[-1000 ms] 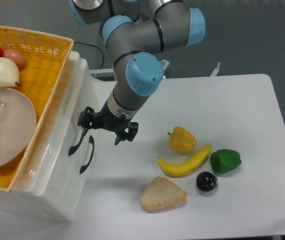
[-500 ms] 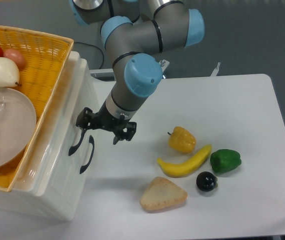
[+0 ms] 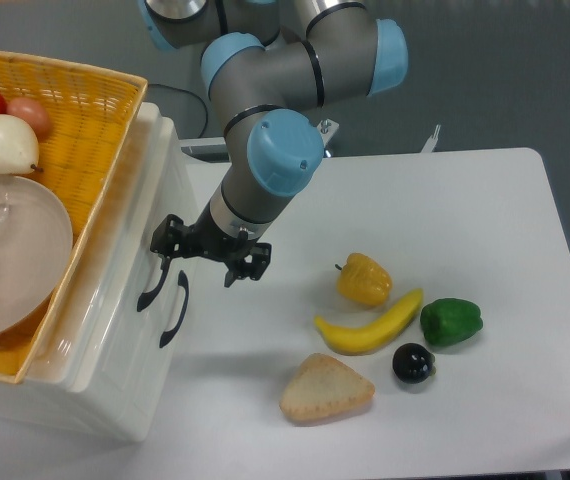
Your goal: Slide open the top white drawer
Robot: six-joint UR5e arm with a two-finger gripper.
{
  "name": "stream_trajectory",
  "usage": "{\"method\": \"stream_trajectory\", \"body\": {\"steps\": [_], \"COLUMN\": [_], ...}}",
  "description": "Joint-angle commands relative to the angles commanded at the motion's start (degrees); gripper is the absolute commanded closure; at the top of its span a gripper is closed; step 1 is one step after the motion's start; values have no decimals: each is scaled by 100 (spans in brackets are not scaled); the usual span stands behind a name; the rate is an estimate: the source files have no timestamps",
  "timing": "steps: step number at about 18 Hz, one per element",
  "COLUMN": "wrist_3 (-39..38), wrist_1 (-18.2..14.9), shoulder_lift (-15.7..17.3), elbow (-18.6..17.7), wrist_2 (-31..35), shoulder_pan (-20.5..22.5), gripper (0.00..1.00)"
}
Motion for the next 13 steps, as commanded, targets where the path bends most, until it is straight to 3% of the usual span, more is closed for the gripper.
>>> {"method": "stream_trajectory", "body": {"steps": [13], "wrist_3": [9], "wrist_1": [0], "shoulder_lift": [-26], "elbow": [0], "wrist_2": [0], "shoulder_pan": [-70], "gripper": [0]}}
